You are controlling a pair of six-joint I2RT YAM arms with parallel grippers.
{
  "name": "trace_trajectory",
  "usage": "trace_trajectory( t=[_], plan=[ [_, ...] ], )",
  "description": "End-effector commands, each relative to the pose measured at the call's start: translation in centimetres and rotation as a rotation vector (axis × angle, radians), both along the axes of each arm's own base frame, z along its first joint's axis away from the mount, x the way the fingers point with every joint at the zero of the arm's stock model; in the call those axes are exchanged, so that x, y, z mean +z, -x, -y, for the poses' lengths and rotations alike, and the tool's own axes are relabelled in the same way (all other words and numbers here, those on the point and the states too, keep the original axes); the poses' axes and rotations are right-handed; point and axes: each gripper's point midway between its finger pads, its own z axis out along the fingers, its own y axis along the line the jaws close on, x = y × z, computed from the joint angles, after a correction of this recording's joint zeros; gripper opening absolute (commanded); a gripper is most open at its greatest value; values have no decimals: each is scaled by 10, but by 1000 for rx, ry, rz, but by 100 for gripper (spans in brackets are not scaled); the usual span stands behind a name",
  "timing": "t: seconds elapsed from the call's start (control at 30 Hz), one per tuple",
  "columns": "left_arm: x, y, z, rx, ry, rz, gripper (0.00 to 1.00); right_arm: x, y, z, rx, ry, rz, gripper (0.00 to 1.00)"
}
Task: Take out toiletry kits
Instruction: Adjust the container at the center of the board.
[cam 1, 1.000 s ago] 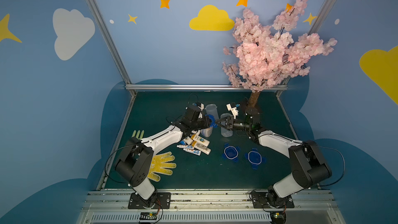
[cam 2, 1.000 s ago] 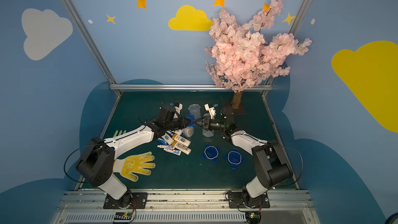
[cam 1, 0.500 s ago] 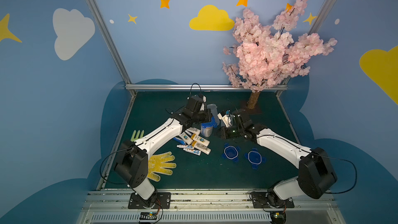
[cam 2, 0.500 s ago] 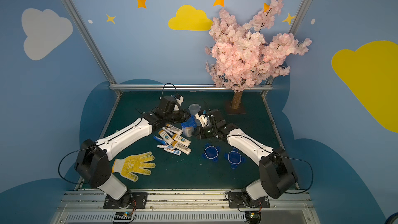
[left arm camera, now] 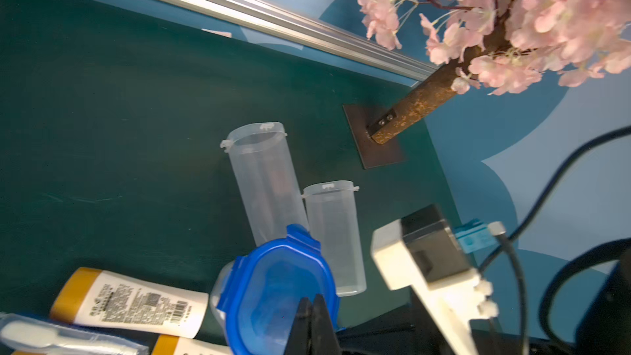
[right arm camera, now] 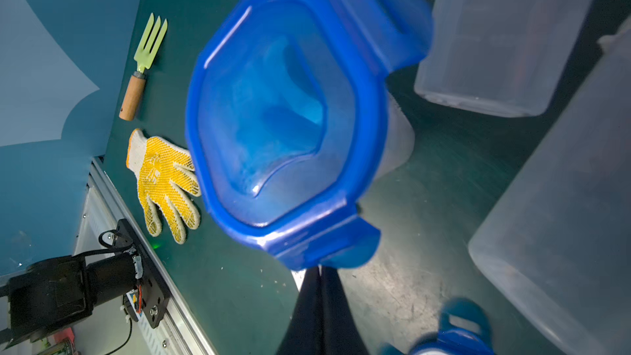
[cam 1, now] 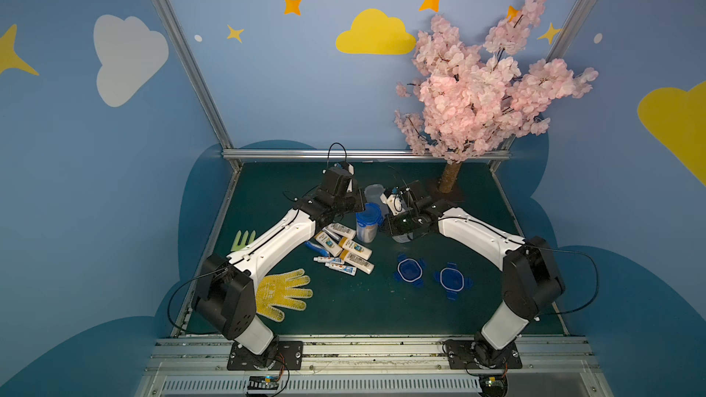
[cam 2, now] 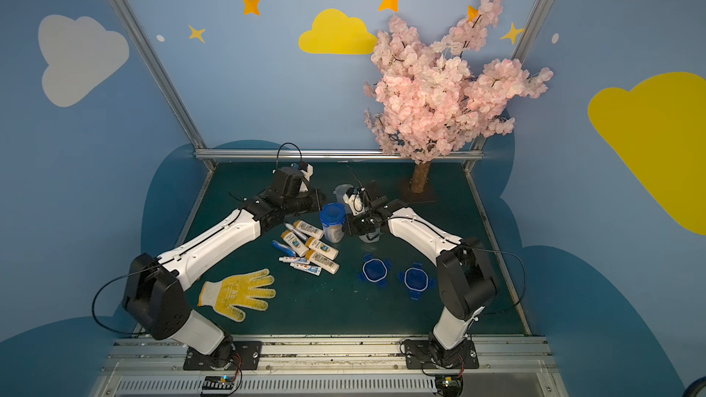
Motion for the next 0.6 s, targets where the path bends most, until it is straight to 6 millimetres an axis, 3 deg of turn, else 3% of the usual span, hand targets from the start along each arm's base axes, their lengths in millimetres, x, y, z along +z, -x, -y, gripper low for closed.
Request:
trace_trajectory(
  t=[0.0, 0.2, 0.37, 0.57],
  plan=[
    [-17, -12, -17, 45, -48, -19, 2, 5, -14, 8, -20, 25, 12, 0],
    [-36, -35, -22, 76, -49, -44, 2, 7, -33, 11, -29, 32, 4, 0],
    [-50, -53, -14, 65, -58, -64, 2, 9, -41, 10, -33, 27, 11, 0],
    [-66, -56, -4, 43, -42, -121, 2, 8, -52, 11, -40, 31, 13, 0]
  ],
)
